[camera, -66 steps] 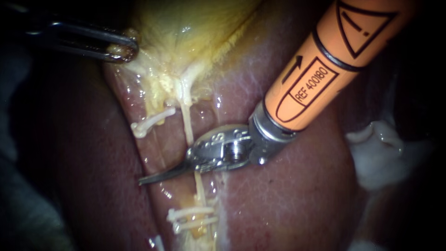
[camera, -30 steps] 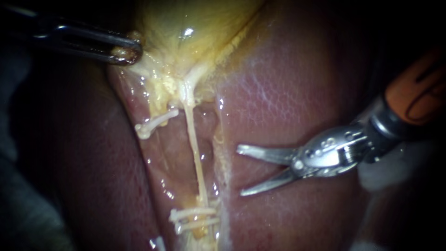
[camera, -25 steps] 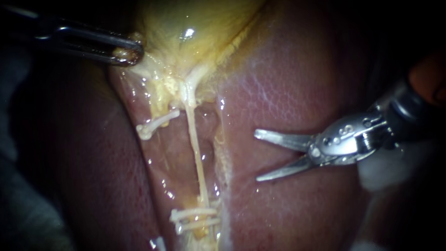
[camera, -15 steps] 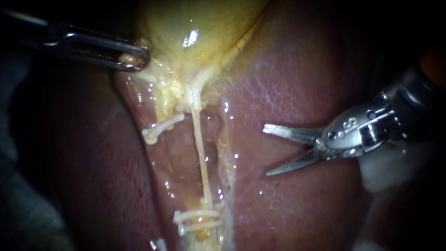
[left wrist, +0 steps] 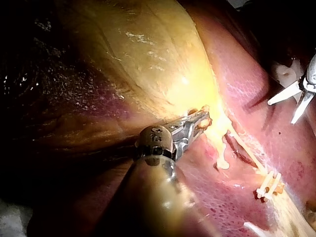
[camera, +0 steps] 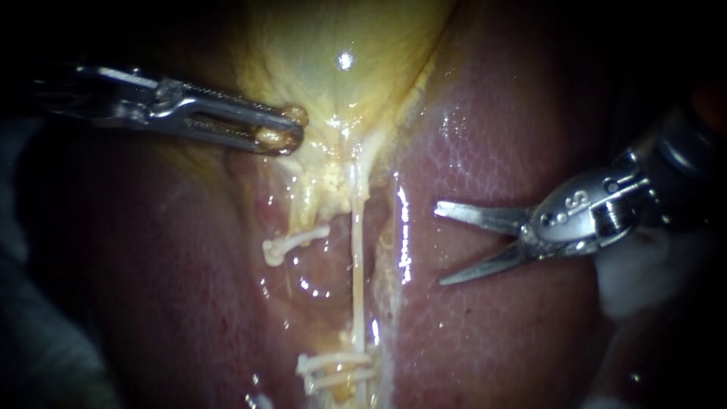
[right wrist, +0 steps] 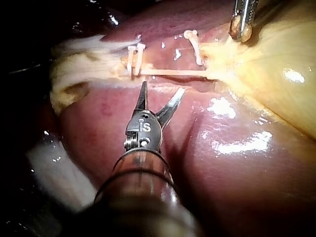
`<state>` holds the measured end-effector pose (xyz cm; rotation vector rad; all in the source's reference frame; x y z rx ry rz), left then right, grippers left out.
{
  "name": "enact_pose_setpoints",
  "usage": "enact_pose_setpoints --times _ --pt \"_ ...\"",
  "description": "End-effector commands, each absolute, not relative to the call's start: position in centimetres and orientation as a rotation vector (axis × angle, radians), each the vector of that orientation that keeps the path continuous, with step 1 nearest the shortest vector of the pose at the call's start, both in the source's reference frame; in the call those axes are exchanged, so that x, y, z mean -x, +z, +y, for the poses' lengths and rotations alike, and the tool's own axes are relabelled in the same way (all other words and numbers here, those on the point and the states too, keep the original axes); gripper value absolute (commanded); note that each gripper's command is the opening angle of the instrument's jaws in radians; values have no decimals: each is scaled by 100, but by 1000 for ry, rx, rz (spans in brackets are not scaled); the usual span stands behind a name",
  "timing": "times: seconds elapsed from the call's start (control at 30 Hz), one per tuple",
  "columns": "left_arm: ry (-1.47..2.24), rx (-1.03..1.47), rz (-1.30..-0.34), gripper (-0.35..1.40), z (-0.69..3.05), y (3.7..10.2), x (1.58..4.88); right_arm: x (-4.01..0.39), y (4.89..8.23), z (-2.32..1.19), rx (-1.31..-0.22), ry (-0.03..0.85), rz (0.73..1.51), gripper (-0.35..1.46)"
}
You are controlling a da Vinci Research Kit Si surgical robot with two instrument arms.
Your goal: Go back from the cut left tube
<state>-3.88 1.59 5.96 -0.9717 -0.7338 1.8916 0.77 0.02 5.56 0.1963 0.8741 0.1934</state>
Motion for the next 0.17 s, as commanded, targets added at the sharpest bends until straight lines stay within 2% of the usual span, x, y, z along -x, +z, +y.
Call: enact_pose_setpoints --times 0.03,0.17 --pt "1891 972 -734 -35 159 596 388 -77 556 2 -195 192 874 145" --pt "1892 972 -736 -35 160 595 386 -78 556 2 -202 189 878 145"
